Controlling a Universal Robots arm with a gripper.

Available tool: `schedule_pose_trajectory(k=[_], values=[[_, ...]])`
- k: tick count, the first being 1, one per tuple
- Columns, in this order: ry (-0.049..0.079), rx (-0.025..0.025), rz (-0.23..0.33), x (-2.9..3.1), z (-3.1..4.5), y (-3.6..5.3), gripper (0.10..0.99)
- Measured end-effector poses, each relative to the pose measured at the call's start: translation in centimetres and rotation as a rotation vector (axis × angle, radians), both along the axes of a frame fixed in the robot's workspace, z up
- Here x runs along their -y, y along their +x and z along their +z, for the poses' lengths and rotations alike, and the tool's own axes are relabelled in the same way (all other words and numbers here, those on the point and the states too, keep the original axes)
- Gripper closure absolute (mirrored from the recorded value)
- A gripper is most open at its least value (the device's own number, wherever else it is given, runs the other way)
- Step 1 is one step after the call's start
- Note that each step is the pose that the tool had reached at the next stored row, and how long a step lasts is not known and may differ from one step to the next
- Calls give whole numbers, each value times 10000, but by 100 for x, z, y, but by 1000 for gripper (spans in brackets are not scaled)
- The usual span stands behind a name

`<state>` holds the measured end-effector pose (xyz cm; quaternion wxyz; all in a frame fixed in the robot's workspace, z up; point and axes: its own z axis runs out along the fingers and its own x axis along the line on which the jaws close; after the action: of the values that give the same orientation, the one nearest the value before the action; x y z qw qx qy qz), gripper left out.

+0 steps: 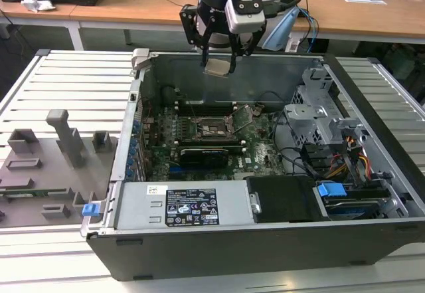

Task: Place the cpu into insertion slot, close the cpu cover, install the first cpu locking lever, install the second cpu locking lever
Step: 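Place the cpu into insertion slot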

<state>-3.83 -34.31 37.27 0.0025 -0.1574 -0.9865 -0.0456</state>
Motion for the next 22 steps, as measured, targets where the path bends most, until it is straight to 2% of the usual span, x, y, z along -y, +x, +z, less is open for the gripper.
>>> schedule_pose_trajectory(k=[22], values=[[1,1,-655,0,-31,0,545]])
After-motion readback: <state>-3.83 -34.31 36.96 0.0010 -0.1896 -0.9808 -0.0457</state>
